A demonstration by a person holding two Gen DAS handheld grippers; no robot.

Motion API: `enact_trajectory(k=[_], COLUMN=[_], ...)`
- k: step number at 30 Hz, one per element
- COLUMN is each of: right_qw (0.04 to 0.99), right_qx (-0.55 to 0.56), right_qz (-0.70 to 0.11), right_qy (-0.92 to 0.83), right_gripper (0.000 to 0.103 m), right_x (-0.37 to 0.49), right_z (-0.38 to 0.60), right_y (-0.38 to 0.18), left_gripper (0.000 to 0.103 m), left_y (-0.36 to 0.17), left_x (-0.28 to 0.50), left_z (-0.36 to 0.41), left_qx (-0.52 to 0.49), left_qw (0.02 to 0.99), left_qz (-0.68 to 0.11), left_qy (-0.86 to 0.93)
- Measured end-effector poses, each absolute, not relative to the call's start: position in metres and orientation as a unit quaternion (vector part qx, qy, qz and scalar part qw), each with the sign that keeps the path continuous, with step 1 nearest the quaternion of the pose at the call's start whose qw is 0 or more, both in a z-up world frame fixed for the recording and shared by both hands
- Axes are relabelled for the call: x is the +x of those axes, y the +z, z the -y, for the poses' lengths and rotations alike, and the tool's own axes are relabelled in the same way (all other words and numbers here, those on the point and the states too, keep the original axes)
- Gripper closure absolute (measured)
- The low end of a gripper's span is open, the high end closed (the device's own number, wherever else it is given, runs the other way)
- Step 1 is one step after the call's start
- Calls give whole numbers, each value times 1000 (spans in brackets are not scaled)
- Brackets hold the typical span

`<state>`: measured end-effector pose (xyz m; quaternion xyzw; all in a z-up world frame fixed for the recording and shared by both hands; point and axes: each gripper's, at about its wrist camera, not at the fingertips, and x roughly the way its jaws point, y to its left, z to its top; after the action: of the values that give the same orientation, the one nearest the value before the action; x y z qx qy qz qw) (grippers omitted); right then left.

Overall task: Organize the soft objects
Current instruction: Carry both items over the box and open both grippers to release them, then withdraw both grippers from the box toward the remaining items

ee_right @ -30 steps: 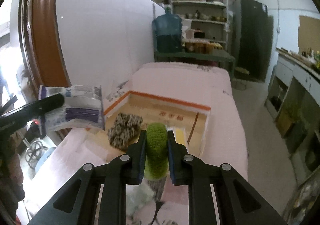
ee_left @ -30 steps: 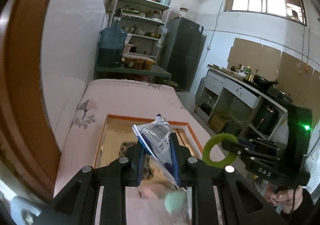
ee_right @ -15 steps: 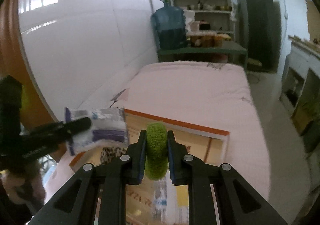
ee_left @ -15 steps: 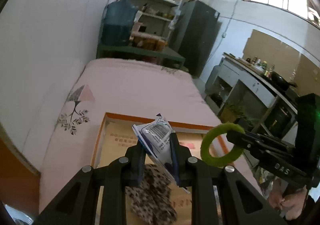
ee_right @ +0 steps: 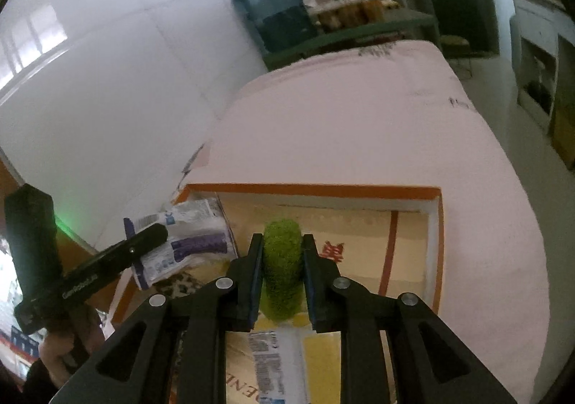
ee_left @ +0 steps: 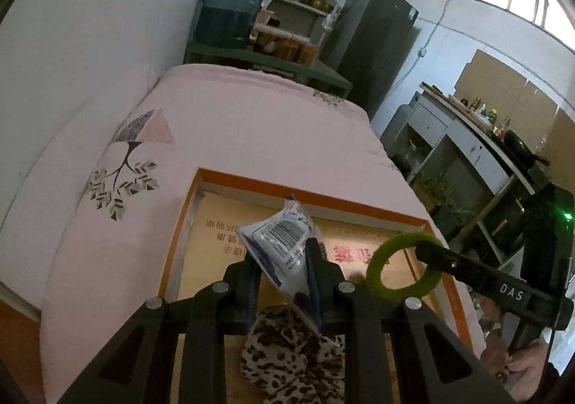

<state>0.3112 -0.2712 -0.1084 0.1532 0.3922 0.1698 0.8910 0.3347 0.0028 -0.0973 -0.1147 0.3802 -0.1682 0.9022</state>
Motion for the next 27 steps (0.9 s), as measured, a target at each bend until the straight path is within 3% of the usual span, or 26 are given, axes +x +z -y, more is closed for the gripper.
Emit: enact_trajectory(k=[1, 3, 6, 7, 8, 11, 27], right_qw=[890, 891, 894, 895, 897, 902, 923], right_qx=[152, 145, 130, 125, 119, 102, 71], right_qz=[-395, -398, -402, -402, -400, -399, -364], right_qy=[167, 162, 151, 147, 144, 128, 101], right_gripper=[78, 64, 39, 38, 37, 31, 30], right_x=[312, 311, 309, 308, 307, 303, 243], right_z=[272, 271, 270, 271, 270, 269, 269], right_y=[-111, -113, -115, -115, -114, -112, -74], left_gripper=[79, 75, 48, 40, 38, 38, 37], left_y=[-98, -98, -98, -97, -96, -92, -38], left_x=[335, 335, 335, 334, 334, 328, 269], left_z=[-2, -1, 2, 2, 2, 0, 8], left_qx=[-115, -111, -103, -102, -103, -109, -71], left_qw=[902, 902, 902, 903, 903, 907, 921], left_qz=[-381, -382, -385, -386, -384, -375, -334], left_qy=[-168, -166, -163, -161, -161, -159, -188])
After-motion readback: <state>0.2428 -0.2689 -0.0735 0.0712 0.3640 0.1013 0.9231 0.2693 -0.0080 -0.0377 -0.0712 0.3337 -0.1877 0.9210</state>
